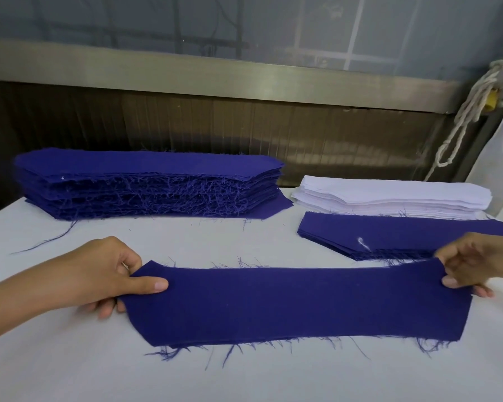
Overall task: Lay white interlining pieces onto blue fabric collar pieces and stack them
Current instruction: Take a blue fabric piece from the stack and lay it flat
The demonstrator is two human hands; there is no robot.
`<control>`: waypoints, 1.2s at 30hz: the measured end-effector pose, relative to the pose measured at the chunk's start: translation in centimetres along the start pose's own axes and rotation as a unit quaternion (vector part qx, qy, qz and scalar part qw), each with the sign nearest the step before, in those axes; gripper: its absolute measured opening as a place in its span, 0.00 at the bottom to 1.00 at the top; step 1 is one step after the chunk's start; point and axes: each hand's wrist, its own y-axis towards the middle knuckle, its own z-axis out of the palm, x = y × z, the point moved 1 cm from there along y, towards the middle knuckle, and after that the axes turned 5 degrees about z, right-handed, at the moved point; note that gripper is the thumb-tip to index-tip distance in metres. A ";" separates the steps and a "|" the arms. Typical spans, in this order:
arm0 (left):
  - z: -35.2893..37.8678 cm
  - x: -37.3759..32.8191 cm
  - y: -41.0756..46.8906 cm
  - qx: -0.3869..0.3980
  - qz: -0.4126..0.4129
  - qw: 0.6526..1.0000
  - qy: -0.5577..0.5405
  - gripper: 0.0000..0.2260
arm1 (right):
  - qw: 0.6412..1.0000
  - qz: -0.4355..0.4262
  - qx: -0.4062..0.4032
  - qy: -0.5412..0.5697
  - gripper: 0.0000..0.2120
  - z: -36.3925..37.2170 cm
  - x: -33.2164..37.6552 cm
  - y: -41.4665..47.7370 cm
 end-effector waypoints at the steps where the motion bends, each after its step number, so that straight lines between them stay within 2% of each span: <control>1: 0.0 0.0 0.1 -0.003 0.001 1.000 0.005 0.27 | 0.996 -0.039 -0.065 -0.039 0.17 -0.6 2.9 0.8; 3: 0.1 0.1 0.1 -0.010 0.000 1.000 0.015 0.27 | 0.987 -0.060 -0.149 -0.001 0.16 2.9 3.9 1.8; 5: 0.2 0.1 0.1 -0.012 -0.003 1.000 0.025 0.28 | 0.995 -0.066 -0.063 0.034 0.15 3.4 4.5 2.3; 8: 0.1 0.1 0.0 -0.013 -0.006 0.999 0.031 0.29 | 0.998 -0.039 -0.050 0.013 0.14 2.3 4.4 -0.4; 16: 0.2 -0.3 -0.3 -0.020 -0.034 0.997 0.071 0.32 | 0.986 0.025 -0.154 -0.064 0.15 2.5 6.0 -4.3; 19: 0.0 -0.1 -0.3 -0.042 -0.039 0.991 0.122 0.33 | 0.979 0.051 -0.184 -0.077 0.17 3.1 7.1 -5.1; 26: -1.5 1.0 0.0 -0.097 0.026 0.979 0.175 0.36 | 0.950 0.100 -0.272 -0.117 0.27 3.7 8.1 -6.5; 32: -1.7 0.9 -0.4 -0.106 0.038 0.980 0.164 0.34 | 0.933 0.089 -0.297 -0.180 0.29 5.1 10.0 -6.6; 36: -1.2 0.4 -0.5 -0.109 0.053 0.977 0.176 0.32 | 0.941 0.068 -0.276 -0.181 0.31 6.0 10.9 -6.4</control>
